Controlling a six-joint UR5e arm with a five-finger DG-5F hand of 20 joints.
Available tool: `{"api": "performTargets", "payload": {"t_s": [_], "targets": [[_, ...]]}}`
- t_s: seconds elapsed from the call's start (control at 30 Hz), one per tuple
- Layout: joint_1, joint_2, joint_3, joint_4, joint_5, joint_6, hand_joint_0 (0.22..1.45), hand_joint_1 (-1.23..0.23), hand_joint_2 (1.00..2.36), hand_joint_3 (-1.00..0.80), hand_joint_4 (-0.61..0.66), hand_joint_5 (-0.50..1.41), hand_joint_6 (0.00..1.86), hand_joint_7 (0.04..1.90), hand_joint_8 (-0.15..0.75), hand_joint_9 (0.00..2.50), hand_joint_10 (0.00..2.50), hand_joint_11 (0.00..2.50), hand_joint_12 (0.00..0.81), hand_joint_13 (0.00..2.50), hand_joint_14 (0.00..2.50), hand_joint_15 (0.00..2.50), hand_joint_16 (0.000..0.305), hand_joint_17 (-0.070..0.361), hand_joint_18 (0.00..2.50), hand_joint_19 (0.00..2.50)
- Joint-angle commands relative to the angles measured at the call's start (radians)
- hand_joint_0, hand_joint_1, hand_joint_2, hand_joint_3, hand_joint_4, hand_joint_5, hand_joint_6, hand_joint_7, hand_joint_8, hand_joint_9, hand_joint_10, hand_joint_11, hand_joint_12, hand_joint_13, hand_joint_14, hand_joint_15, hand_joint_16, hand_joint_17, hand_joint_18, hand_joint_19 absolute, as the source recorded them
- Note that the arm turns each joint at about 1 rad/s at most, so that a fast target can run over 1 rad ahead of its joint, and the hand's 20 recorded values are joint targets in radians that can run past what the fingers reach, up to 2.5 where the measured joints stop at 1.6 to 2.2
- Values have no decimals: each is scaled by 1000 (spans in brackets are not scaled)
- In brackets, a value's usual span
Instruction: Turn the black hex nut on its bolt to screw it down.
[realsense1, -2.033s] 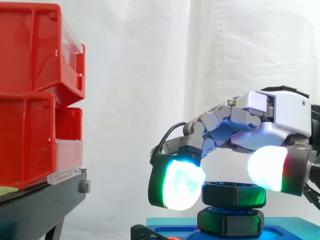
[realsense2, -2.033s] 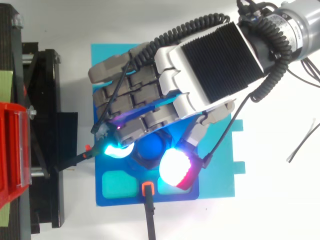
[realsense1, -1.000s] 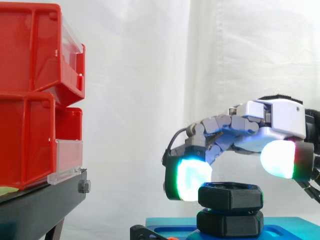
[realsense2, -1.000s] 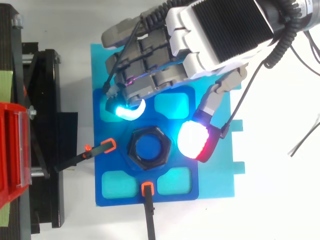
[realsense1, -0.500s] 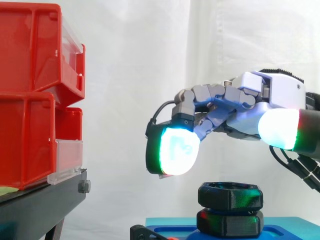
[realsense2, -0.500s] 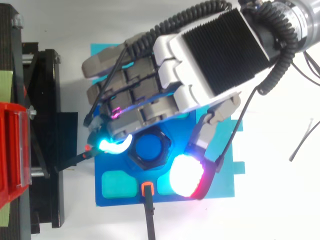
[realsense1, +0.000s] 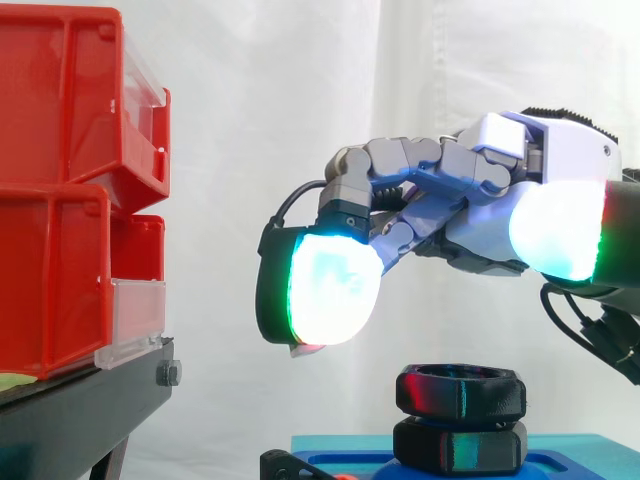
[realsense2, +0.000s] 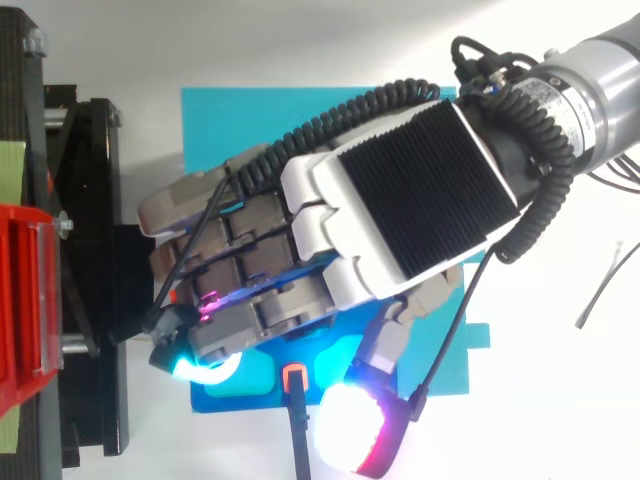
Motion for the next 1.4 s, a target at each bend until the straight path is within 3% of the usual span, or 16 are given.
{"api": "performTargets", "payload": {"t_s": [0.0, 0.2, 0.43, 0.6, 0.97, 1.37], "targets": [[10, 0, -1, -12, 9, -4, 440, -244, 1000, -500, 187, -100, 502, 1126, 263, 830, 11, 302, 289, 706, 10, 256, 35, 78, 407, 197], [16, 0, -1, -34, 8, -12, 444, -254, 1000, -500, 183, -101, 502, 1127, 260, 829, 11, 292, 290, 705, 11, 250, 34, 77, 405, 199], [5, -2, -1, -54, 2, -11, 448, -264, 1000, -500, 170, -109, 502, 1129, 258, 825, 13, 297, 287, 706, 10, 247, 34, 76, 407, 200], [-4, -3, -1, -55, -26, -11, 450, -270, 1000, -500, 168, -117, 502, 1121, 254, 816, 11, 295, 287, 706, 10, 257, 34, 76, 410, 206], [-15, -14, -2, -54, -28, -11, 452, -281, 1000, -500, 153, -108, 505, 1244, 252, 810, 11, 306, 287, 712, 10, 254, 33, 75, 417, 200], [-32, -17, -2, -51, -51, -11, 455, -291, 1000, -500, 151, -133, 628, 1072, 256, 808, 13, 310, 286, 719, 10, 255, 33, 74, 423, 199]]}}
